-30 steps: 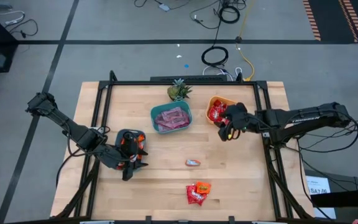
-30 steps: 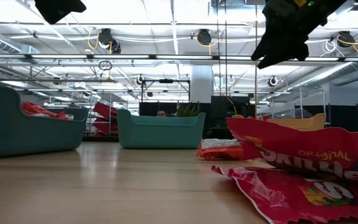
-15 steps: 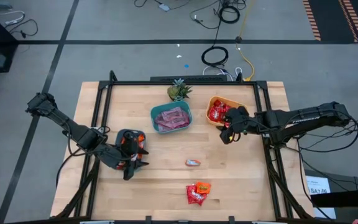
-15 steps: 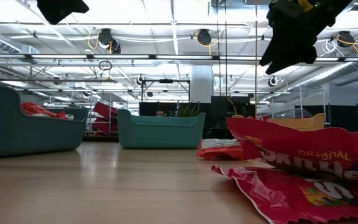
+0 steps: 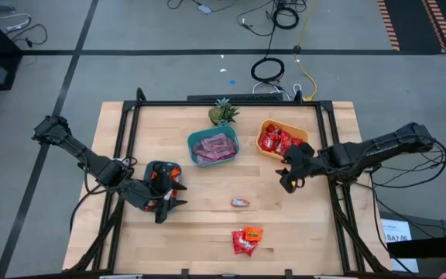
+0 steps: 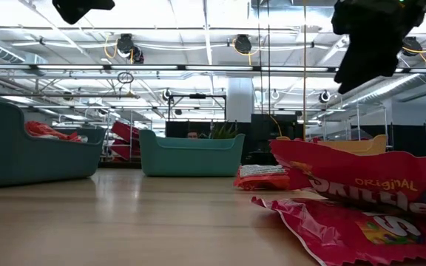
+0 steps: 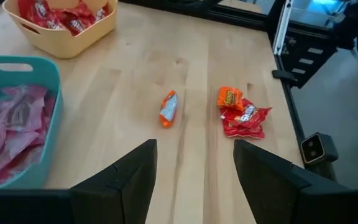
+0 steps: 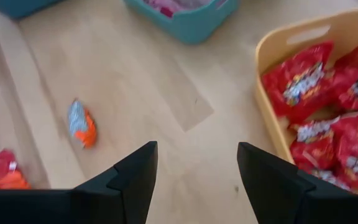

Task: Sort candy
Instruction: Put the orange chocolate into the blue bin

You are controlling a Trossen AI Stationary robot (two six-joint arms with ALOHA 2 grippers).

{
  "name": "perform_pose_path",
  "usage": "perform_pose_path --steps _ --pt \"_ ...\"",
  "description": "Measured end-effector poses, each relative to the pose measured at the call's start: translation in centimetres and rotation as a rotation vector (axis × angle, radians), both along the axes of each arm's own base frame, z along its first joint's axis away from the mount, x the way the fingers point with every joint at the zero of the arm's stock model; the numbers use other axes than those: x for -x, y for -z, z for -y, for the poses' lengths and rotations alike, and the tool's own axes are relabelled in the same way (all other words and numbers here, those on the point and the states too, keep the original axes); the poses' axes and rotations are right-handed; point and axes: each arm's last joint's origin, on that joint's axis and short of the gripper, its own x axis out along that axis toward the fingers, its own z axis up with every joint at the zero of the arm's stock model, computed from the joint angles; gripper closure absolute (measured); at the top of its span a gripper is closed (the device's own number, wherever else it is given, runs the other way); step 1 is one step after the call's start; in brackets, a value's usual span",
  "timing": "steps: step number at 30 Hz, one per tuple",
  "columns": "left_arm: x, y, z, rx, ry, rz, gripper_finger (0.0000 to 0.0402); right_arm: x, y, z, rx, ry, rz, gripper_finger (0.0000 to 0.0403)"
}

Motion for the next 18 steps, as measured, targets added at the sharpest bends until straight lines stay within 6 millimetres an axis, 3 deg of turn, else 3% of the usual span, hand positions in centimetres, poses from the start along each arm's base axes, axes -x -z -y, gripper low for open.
perform_pose_path --steps 4,11,18 --pt "0.0 0.0 0.0 -0.018 -0.007 0.002 0.0180 0.6 0.4 -1.0 -0.027 0.000 -0.038 0.0190" --pt "-0.2 0.1 -0.3 -0.198 0.017 0.022 0.0180 0.5 1.3 -3.0 -0.028 -0.058 -0.086 0.0190" --pt "-3.6 1.2 -0.7 -0.200 -0.096 0.070 0.0180 -0.3 3.3 -5.3 0.026 -0.066 -0.146 0.0190"
